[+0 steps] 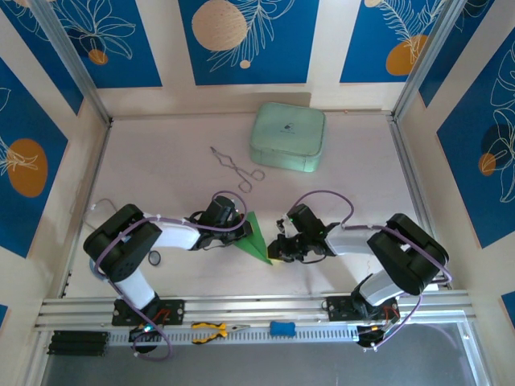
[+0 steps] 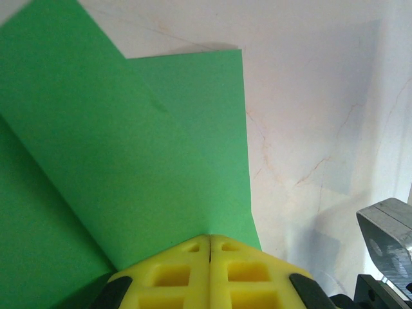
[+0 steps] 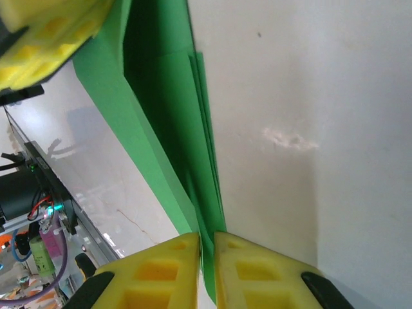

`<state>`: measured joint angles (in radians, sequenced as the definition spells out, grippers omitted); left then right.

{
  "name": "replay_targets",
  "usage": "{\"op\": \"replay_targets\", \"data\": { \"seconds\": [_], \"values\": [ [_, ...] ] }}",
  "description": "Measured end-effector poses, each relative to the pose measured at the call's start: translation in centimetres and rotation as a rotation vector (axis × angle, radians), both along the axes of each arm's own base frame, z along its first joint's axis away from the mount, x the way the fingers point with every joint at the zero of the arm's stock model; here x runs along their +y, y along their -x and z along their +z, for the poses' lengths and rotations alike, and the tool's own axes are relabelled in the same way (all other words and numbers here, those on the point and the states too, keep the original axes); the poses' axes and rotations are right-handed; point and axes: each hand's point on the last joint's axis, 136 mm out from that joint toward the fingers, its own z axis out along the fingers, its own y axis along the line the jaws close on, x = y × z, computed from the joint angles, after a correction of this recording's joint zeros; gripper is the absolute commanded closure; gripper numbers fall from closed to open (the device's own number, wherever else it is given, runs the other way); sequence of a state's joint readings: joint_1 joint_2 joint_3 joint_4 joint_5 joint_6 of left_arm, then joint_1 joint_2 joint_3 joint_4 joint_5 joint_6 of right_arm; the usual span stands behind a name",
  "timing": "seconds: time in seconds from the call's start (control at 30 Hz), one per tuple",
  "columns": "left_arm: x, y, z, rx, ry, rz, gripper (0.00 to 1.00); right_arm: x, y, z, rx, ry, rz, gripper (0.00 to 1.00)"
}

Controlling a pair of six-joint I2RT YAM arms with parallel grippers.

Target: Fold a paper plane with a square sheet of paper (pick it up from the middle)

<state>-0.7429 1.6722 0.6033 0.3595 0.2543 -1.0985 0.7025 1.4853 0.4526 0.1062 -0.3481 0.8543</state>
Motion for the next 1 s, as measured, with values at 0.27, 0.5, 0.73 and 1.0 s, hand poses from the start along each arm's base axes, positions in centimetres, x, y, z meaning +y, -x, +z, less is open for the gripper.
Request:
{"op": "replay_targets", "data": {
  "seconds": [0.27,0.5,0.73,1.0],
  "values": [
    [0.00,0.00,0.00,0.000,0.000,0.000,1.00,-0.26,0.32,-0.09,0.006,0.010,0.000,0.86],
    [0.00,0.00,0.00,0.000,0.000,0.000,1.00,-0.34,0.40,-0.33,0.003,0.035,-0.003,0.87],
    [0.00,0.01,0.00,0.000,0.000,0.000,1.00,-0.36,0.74,-0.15,-0.009,0.052,-0.002,0.84],
    [-0.04,0.05,0.01,0.002,0.002,-0.003,1.00,-0.57,0.97,-0.32,-0.004,0.071,-0.007,0.88]
  ]
}}
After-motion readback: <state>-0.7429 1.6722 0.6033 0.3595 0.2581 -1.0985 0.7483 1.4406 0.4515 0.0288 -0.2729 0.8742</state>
